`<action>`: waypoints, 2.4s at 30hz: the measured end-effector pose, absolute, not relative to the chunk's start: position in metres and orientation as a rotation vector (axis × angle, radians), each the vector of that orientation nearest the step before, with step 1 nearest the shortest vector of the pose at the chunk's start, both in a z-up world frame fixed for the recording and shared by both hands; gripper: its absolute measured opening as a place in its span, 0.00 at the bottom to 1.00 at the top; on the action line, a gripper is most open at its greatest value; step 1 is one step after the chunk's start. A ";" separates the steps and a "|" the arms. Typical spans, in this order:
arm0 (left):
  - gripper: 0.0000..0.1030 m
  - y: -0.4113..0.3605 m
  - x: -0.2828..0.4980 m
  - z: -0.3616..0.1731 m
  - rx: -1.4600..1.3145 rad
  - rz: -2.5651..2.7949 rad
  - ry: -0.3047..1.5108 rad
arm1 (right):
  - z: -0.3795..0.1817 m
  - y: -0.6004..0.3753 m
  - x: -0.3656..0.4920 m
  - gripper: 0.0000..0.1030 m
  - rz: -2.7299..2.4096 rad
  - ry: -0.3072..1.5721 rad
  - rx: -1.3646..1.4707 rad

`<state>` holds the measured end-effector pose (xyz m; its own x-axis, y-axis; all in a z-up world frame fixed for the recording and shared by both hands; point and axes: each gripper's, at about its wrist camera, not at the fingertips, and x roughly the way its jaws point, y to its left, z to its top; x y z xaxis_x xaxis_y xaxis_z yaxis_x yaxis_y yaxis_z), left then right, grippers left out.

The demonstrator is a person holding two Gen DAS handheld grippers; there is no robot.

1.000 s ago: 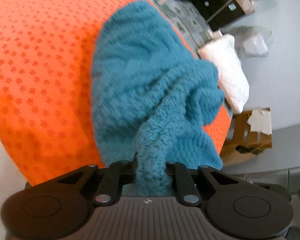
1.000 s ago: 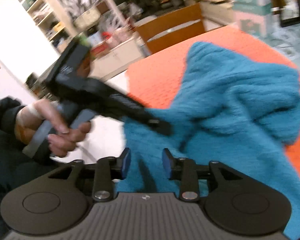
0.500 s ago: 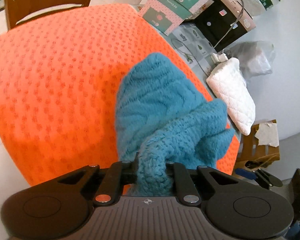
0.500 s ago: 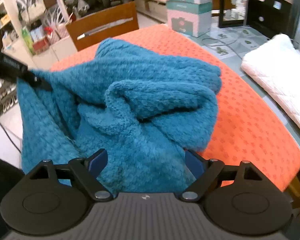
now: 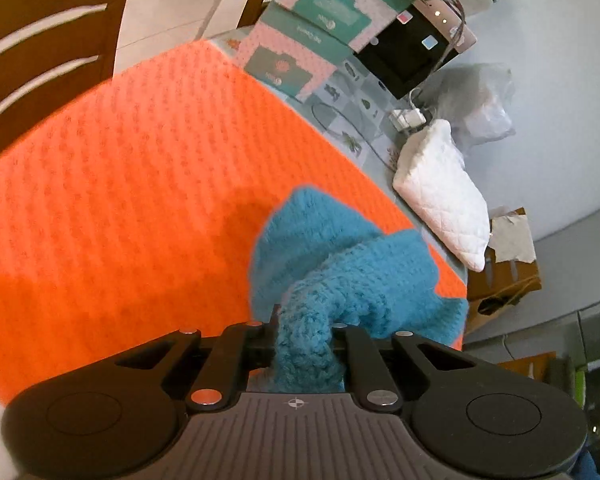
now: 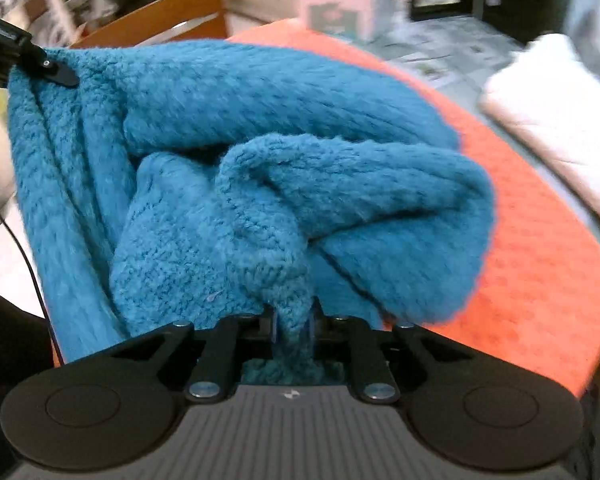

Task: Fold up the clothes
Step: 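Shake the sweater out with both tools, lifting it above the mat, then lower the sweater onto the mat and open both tools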

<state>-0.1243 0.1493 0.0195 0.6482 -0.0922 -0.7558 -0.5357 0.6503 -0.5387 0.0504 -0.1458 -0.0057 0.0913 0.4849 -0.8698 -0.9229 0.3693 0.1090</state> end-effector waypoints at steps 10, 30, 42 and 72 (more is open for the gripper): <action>0.12 0.279 -0.105 0.043 -0.709 0.317 0.902 | 0.046 -0.188 0.010 0.12 0.863 1.041 -0.489; 0.56 0.361 -0.160 -0.010 -0.821 0.525 1.011 | 0.008 -0.188 -0.005 0.25 0.687 1.298 -0.237; 0.78 0.307 -0.056 0.015 -0.568 0.307 0.987 | 0.056 -0.174 0.087 0.64 0.569 1.112 0.072; 0.31 0.224 0.129 -0.097 -0.436 -0.109 1.231 | -0.071 -0.124 0.195 0.13 0.438 1.360 0.466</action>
